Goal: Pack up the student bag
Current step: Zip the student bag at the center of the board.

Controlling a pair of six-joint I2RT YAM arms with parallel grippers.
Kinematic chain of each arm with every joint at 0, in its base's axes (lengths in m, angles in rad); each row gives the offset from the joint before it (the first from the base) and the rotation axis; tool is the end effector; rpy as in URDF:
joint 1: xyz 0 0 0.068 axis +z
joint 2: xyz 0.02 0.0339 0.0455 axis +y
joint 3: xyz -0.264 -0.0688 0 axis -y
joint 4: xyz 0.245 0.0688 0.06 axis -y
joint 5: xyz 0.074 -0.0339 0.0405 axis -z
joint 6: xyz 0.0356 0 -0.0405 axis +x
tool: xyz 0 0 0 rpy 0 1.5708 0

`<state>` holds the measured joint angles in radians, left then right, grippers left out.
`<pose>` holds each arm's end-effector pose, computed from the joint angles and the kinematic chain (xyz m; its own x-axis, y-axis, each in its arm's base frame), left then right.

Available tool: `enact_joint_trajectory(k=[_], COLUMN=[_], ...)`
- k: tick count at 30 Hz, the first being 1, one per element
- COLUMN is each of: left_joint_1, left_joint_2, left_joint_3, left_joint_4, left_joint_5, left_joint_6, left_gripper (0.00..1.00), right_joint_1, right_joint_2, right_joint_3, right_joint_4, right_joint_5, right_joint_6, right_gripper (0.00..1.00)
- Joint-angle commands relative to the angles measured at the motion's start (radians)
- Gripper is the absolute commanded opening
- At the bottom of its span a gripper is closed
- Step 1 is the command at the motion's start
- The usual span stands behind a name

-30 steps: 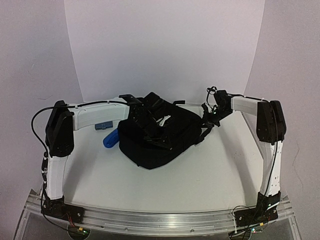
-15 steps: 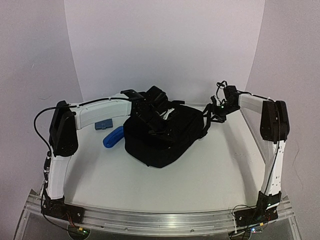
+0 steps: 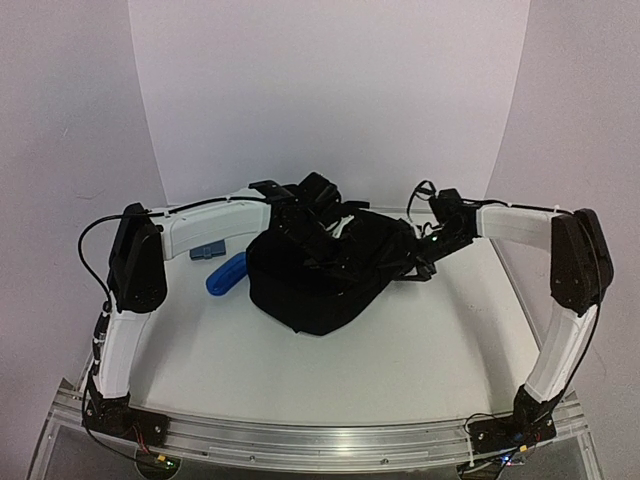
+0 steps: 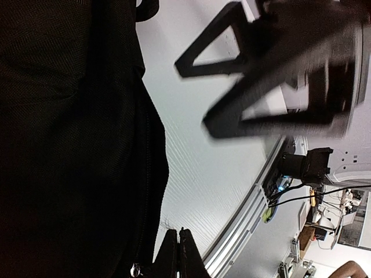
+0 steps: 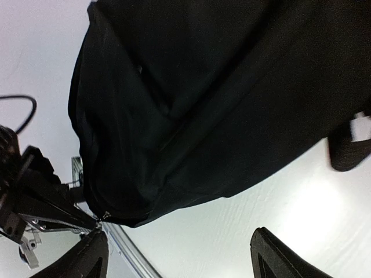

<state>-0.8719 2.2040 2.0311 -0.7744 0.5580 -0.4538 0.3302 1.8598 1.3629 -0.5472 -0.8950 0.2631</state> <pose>0.3000 -0.3863 0.2587 -0.8413 0.4231 -0.3363 0.5335 0.5503 -0.6423 0.3577 0.1519 0.2193 -0.9389 -0.1498 -0.3100 -0.3414 0.5215 0.7820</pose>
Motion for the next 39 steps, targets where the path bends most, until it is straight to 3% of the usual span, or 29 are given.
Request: enact_joint_trajectory(k=[1,5,9,13,20,25,29,30,31,34,35,36,39], left_joint_1=[-0.007,-0.013,-0.017,-0.012,0.044,0.084,0.081,0.077,0.073,0.064,0.063,0.063,0.063], left_joint_2=[-0.043,-0.058,-0.083,-0.137,-0.221,-0.257,-0.205,-0.186,-0.169,-0.131,-0.119,-0.109,-0.092], left_joint_3=[-0.024,-0.041,-0.071,-0.139,-0.264,-0.301,-0.242,-0.227,-0.216,-0.190,-0.177,-0.165,-0.140], left_joint_4=[0.041,0.044,0.034,0.032,0.024,0.029,0.054,0.074,0.104,0.196,0.212,0.228,0.247], left_joint_5=[0.015,0.004,-0.004,-0.027,-0.043,-0.064,-0.017,0.001,0.022,0.048,0.050,0.051,0.052], left_joint_6=[-0.006,-0.008,0.003,0.017,0.026,0.038,0.021,0.002,-0.020,-0.075,-0.090,-0.101,-0.112], left_gripper=[0.00,0.00,0.00,0.00,0.00,0.00,0.00,0.00,0.00,0.00,0.00,0.00,0.00], right_joint_1=[0.108,0.139,0.137,0.103,-0.050,-0.149,-0.169,-0.169,-0.169,-0.169,-0.166,-0.163,-0.137], right_joint_2=[0.030,0.084,0.101,0.060,-0.005,0.044,0.118,0.127,0.135,0.106,0.075,0.037,-0.066], right_joint_3=[0.006,0.029,0.045,0.004,-0.034,0.073,0.215,0.254,0.289,0.311,0.287,0.260,0.189], right_joint_4=[0.055,0.071,0.067,0.060,-0.053,-0.244,-0.279,-0.284,-0.289,-0.307,-0.307,-0.305,-0.294], right_joint_5=[-0.022,-0.014,0.021,0.034,0.097,0.226,0.338,0.333,0.313,0.164,0.130,0.098,0.108], right_joint_6=[0.040,0.080,0.084,0.066,-0.084,-0.349,-0.432,-0.423,-0.406,-0.333,-0.326,-0.327,-0.455], right_gripper=[0.79,0.66,0.27,0.00,0.00,0.00,0.00,0.04,0.15,0.67,0.77,0.82,0.85])
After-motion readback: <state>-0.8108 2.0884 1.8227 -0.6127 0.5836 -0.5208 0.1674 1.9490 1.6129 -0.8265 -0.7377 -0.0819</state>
